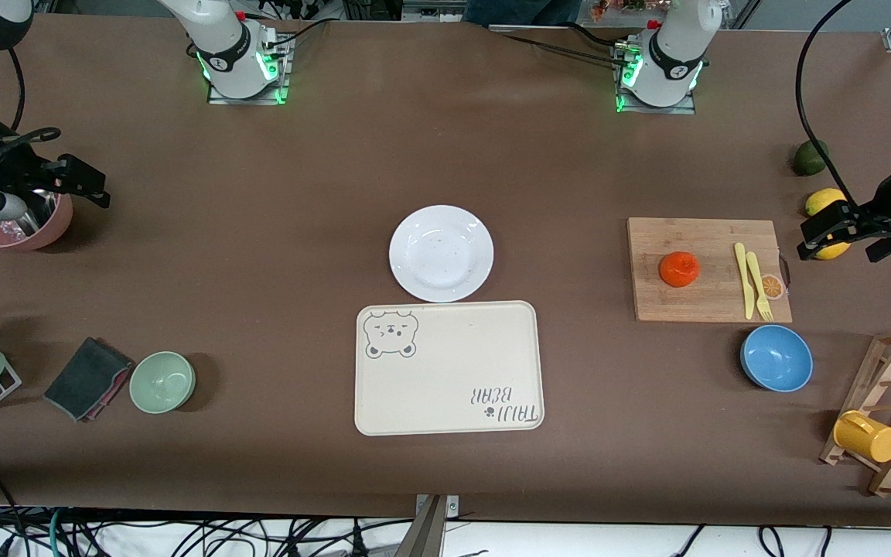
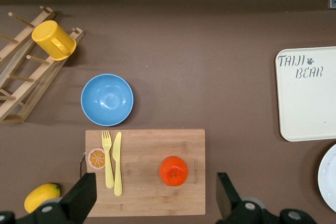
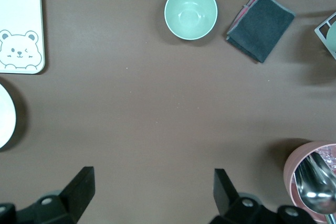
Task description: Place orange and plate with both arms
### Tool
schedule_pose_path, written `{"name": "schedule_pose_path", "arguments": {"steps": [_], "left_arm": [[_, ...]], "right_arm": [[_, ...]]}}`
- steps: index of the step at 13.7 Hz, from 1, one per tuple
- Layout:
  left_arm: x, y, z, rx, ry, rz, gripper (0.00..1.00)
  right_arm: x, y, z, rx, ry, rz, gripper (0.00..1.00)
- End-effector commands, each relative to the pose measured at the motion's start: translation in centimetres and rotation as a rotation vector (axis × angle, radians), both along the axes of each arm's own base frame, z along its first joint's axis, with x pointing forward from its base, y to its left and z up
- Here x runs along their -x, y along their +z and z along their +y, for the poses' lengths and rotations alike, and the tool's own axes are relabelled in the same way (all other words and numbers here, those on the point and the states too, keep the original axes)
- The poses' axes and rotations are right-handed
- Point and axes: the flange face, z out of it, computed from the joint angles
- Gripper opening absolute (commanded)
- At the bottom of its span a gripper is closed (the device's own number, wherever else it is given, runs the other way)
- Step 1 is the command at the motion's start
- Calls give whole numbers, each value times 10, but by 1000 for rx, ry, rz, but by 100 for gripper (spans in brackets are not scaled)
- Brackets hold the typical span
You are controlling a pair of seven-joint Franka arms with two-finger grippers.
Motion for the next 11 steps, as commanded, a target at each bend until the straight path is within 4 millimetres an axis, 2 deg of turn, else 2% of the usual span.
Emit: {"name": "schedule_pose_path", "arguments": {"steps": [1,11], "left_arm": [[-3,6,-1,10,-9,-13,100],[-3,5,4,10,-1,-13,100]], "right_arm": [[-1,3,-1,-12,-1,2,100],[-1,3,-1,-10,-1,3,100]]}}
